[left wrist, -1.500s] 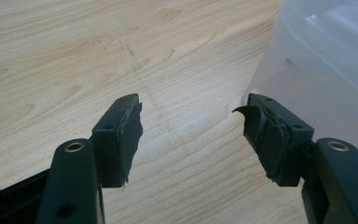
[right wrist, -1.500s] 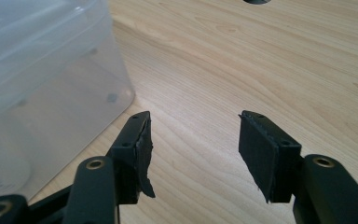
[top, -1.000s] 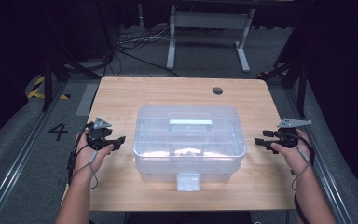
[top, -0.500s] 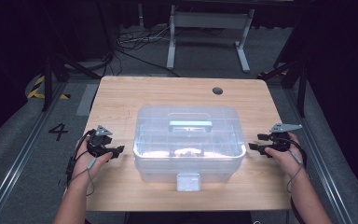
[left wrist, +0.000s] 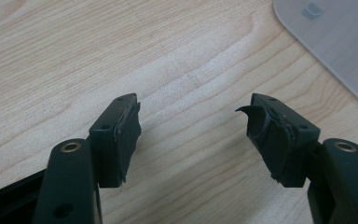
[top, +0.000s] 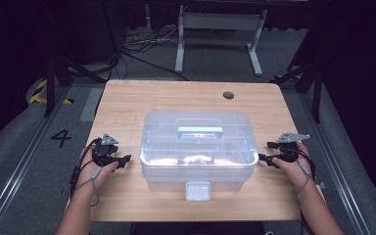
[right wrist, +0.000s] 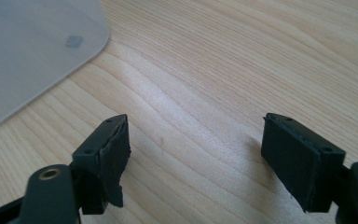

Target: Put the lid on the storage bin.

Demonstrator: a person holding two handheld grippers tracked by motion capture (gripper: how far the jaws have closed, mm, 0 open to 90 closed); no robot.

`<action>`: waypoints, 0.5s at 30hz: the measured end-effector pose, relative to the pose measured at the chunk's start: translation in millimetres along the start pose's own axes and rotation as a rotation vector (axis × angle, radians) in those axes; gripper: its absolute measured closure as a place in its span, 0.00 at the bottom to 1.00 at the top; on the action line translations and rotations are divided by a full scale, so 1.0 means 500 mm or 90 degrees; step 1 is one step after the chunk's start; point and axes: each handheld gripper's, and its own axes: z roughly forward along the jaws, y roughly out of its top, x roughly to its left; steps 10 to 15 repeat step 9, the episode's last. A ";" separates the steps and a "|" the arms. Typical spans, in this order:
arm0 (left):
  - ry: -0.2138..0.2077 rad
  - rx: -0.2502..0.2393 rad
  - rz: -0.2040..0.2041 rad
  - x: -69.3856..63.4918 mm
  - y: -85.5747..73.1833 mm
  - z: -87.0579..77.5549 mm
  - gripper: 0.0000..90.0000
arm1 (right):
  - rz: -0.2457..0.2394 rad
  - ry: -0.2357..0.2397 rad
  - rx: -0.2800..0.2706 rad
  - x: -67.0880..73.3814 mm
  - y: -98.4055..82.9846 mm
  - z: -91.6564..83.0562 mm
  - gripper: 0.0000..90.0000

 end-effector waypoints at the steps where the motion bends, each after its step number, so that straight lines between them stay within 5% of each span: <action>1: 0.000 -0.002 -0.002 -0.002 0.000 0.002 0.38 | -0.002 -0.002 0.001 0.001 0.000 0.000 0.27; 15: -0.005 -0.014 -0.019 -0.009 0.002 0.007 0.35 | -0.002 -0.003 0.003 0.002 0.001 0.000 0.26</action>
